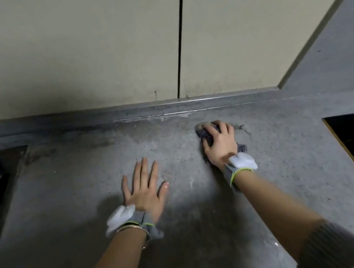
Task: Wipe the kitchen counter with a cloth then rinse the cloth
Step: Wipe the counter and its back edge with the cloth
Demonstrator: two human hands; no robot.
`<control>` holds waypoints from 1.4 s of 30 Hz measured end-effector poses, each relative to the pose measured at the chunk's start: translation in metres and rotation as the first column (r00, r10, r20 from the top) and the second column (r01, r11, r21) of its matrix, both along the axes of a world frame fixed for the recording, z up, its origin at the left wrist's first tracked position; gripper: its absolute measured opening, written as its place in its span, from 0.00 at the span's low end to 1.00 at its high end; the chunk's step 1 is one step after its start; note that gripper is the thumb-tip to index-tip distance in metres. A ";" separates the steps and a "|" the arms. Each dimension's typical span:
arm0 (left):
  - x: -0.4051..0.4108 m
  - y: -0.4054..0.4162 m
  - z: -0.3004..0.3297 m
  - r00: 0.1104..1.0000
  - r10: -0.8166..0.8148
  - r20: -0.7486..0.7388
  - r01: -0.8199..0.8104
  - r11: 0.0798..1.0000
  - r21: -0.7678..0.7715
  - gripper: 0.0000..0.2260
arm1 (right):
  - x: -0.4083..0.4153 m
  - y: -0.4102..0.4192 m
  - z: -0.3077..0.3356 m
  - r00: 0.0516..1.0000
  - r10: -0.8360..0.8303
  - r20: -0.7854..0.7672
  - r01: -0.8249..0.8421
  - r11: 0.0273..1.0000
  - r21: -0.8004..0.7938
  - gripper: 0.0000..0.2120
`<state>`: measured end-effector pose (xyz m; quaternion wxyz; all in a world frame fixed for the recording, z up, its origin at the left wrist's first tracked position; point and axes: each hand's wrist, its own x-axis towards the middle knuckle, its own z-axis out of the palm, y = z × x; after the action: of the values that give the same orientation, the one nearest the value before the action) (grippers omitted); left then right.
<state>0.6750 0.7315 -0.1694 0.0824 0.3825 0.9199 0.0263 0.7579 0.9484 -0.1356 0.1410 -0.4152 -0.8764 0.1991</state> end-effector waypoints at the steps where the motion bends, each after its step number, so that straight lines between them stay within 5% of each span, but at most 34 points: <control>1: -0.003 0.001 0.001 1.000 0.001 0.012 -0.001 1.000 -0.001 0.27 | -0.016 0.009 0.000 1.000 -0.004 0.003 0.004 1.000 -0.002 0.19; 13: -0.007 0.000 0.012 0.991 -0.026 0.131 0.030 0.999 -0.027 0.27 | -0.055 0.031 0.003 0.998 0.012 0.069 -0.012 1.000 -0.002 0.20; 25: 0.000 0.001 -0.003 0.997 0.065 0.040 -0.066 0.998 0.022 0.29 | 0.045 -0.040 0.012 0.974 0.188 0.129 -0.182 0.981 -0.060 0.23; 30: 0.047 -0.055 0.026 1.000 -0.010 -0.003 0.010 0.979 0.206 0.32 | 0.098 -0.087 0.013 0.977 0.188 0.096 -0.184 0.982 -0.050 0.22; 42: 0.111 -0.188 0.051 0.996 -0.070 0.055 0.059 0.981 0.183 0.29 | 0.210 -0.207 0.012 0.996 0.083 0.045 -0.080 0.995 -0.054 0.21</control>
<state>0.7859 0.5433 -0.1185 0.0762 0.4171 0.8978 0.1187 0.9682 0.7409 -0.1233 0.1010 -0.3872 -0.8902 0.2176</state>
